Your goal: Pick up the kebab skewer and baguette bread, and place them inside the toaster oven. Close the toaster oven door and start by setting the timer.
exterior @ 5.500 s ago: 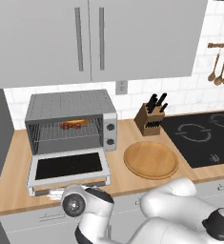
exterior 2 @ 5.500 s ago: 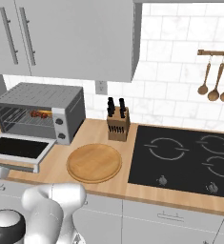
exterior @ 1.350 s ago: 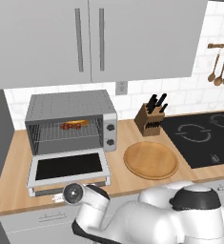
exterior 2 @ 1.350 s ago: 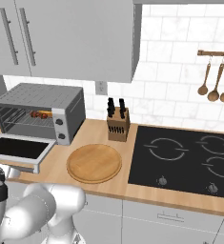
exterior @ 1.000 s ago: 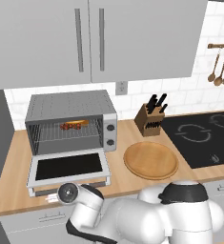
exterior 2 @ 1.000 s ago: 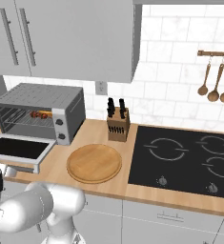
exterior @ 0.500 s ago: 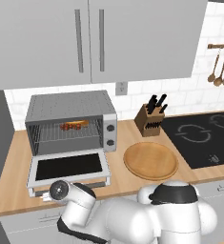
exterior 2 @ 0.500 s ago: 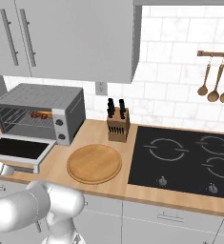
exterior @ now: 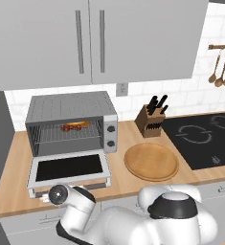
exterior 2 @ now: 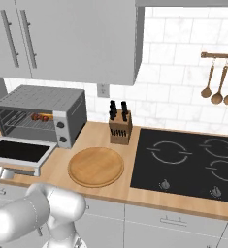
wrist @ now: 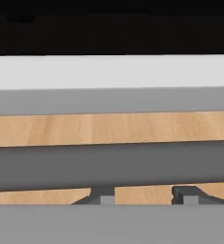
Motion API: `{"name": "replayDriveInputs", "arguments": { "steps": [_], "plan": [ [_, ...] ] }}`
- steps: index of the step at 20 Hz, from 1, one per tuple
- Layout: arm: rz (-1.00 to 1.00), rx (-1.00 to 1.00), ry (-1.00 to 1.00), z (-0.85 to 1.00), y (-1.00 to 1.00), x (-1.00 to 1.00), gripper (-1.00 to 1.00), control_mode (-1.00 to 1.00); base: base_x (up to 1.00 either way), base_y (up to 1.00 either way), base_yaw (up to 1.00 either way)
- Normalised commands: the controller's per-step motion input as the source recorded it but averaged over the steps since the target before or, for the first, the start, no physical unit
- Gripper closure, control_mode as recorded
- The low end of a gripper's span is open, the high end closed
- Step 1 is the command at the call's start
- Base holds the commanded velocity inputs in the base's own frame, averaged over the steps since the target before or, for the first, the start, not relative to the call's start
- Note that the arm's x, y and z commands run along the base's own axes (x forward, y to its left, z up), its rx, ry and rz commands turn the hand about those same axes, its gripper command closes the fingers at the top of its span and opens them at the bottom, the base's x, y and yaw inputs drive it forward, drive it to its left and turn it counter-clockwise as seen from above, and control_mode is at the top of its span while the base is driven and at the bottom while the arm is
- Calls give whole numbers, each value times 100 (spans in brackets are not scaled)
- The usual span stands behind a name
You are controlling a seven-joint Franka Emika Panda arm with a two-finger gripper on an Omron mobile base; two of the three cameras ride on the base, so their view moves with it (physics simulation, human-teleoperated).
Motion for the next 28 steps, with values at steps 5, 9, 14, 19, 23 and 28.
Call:
{"name": "replayDriveInputs", "arguments": {
  "steps": [5, 9, 14, 19, 23, 28],
  "plan": [
    [0, 0, -9, -2, -19, 17, -100, -100, 0, 0, 0],
    [0, -1, -7, 12, -15, 6, -100, -100, 0, 0, 0],
    [0, -2, -4, 49, -9, 9, -100, -100, 0, 0, 0],
    [0, -2, -4, 67, -5, 3, -100, -100, 0, 0, 0],
    [0, -1, -2, 70, -1, 6, -100, -100, 0, 0, 0],
    [0, -2, -5, 72, 0, 7, -100, -100, 0, 0, 0]
  ]
}}
